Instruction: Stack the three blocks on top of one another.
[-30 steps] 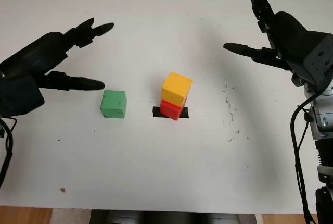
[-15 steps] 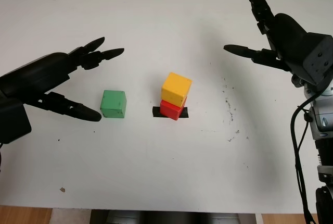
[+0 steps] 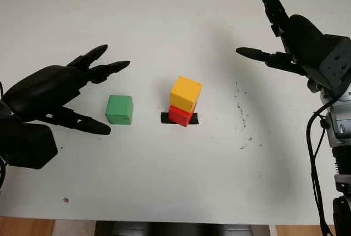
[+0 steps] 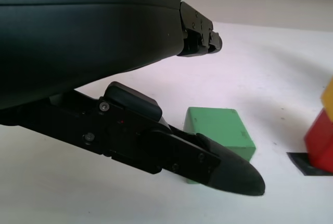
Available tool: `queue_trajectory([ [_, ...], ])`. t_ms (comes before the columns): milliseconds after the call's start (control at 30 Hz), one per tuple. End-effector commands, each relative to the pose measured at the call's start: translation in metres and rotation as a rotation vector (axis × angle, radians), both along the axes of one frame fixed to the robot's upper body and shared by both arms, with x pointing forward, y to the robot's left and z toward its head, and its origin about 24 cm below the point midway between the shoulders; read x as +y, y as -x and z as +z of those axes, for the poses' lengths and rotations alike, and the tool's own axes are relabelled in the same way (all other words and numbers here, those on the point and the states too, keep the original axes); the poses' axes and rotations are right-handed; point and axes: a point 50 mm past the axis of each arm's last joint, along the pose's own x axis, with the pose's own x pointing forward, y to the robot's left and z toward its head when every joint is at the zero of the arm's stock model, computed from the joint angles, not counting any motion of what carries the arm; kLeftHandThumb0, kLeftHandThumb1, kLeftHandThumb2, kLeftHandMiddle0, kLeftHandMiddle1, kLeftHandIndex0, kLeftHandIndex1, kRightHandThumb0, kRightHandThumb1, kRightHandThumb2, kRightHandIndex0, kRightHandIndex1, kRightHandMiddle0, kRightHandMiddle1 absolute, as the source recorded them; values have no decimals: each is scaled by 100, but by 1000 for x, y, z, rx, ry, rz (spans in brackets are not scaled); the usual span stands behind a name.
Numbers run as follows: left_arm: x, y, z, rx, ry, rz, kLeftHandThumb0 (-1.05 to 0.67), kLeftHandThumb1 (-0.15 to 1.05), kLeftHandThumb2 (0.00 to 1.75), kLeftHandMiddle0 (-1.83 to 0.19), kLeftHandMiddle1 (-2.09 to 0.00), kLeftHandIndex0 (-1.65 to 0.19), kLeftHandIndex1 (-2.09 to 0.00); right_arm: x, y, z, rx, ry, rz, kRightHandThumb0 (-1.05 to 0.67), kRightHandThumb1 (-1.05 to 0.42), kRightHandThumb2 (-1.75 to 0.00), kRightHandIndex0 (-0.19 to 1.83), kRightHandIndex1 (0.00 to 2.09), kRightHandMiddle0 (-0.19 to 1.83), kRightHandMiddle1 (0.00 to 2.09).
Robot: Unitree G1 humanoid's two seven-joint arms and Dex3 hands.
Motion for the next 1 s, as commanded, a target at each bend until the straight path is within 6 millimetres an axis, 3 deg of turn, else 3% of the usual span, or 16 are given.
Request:
queue_trajectory([
  [0, -4, 2, -6, -12, -13, 5, -95, 104, 6, 17, -5, -19, -7, -4, 3, 7, -21, 10, -11, -70, -105, -11, -19, 0, -19, 0],
  [333, -11, 5, -24, -17, -32, 19, -95, 103, 7, 16, -6, -20, -6, -4, 4, 7, -23, 3, -12, -69, -105, -11, -19, 0, -19, 0],
  [633, -13, 6, -26, 20, -39, 7, -95, 104, 6, 19, -5, -22, -6, -5, 4, 7, -28, 7, -13, -69, -105, -11, -19, 0, -19, 0],
  [967, -18, 6, -35, -75, -124, 31, -94, 102, 5, 12, -7, -34, -10, -5, 4, 6, -20, -13, -9, -67, -105, -10, -19, 0, -19, 0],
])
